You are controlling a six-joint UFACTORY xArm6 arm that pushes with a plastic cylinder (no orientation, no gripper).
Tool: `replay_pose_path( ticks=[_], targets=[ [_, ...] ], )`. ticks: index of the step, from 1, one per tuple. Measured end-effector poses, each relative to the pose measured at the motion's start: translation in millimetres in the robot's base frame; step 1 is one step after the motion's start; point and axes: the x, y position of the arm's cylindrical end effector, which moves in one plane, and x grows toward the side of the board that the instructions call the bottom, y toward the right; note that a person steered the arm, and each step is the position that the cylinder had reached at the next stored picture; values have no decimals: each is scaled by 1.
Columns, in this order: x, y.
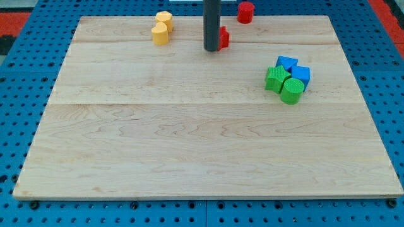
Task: Slid red star top center to top right
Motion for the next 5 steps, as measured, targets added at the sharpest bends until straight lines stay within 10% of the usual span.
replay_pose_path(
  ticks=[3, 5],
  targets=[
    [-44, 115],
    [1, 87]
  ],
)
